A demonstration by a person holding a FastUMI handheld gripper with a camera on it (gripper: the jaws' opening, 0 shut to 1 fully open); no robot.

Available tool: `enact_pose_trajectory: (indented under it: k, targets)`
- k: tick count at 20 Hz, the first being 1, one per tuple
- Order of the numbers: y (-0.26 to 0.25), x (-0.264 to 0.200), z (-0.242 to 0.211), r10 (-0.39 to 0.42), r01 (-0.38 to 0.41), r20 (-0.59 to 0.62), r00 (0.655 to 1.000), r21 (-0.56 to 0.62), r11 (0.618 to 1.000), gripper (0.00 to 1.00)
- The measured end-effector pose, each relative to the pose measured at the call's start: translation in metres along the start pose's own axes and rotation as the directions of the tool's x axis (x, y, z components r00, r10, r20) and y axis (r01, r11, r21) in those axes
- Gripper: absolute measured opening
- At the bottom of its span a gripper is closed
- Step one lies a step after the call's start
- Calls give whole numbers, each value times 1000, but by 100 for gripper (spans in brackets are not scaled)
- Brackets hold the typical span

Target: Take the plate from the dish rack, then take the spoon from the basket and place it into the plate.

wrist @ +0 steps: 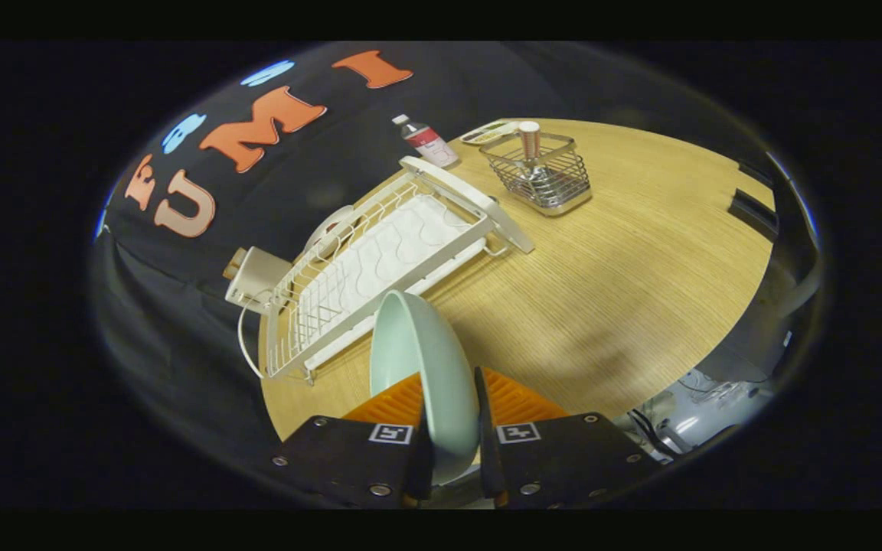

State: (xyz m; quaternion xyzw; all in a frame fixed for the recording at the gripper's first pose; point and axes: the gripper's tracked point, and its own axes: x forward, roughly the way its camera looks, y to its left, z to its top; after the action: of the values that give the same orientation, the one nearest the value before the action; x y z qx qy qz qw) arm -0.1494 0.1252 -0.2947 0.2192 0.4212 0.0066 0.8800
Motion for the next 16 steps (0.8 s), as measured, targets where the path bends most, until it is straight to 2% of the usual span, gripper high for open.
enact_pose_trajectory:
  k: [6, 8, 9, 13, 16]
  targets:
    - [-22, 6, 3, -74, 72, -24, 997, -63, 995, 42]
    - [-28, 3, 8, -83, 81, -20, 996, -87, 993, 49]
    - [-30, 3, 13, -83, 81, -15, 996, -91, 993, 55]
    - [-44, -4, 41, -106, 110, 43, 993, -121, 986, 58]
    - [-58, -12, 69, -136, 153, 107, 985, -163, 975, 74]
